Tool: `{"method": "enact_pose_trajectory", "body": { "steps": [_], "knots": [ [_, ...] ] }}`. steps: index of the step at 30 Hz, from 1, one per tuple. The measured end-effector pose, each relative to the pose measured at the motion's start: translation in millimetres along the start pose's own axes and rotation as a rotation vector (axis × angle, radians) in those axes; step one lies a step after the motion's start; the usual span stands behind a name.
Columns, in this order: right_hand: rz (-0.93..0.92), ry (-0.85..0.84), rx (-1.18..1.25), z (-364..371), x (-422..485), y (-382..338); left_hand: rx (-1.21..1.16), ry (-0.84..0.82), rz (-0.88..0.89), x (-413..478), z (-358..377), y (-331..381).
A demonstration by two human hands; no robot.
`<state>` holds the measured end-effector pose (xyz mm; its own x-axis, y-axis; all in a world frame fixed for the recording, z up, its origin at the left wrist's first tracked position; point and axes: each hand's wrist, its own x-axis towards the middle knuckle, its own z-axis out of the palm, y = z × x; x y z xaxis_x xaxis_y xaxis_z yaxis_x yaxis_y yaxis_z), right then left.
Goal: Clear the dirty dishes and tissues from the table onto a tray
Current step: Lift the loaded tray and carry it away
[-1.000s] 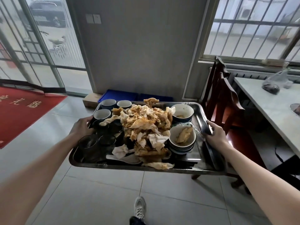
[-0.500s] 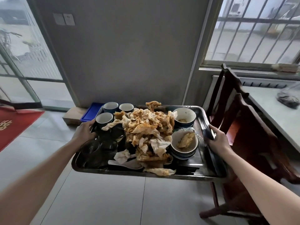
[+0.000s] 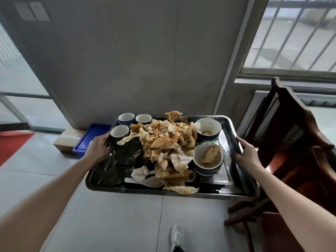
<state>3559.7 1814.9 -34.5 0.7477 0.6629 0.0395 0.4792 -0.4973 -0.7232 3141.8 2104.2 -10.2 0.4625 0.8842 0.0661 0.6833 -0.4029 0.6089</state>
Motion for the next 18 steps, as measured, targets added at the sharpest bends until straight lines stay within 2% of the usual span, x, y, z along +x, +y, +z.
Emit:
{"method": "enact_pose_trajectory", "body": {
  "steps": [8, 14, 18],
  "knots": [
    [-0.012, -0.009, 0.016, 15, 162, -8, 0.009, 0.058, 0.051, 136, 40, 22],
    [0.003, -0.026, 0.032, 46, 238, 5, -0.051, 0.031, 0.015, 214, 71, 8],
    [0.025, -0.035, 0.026, 80, 274, 23, 0.015, 0.036, 0.011, 259, 99, -9]
  ]
}}
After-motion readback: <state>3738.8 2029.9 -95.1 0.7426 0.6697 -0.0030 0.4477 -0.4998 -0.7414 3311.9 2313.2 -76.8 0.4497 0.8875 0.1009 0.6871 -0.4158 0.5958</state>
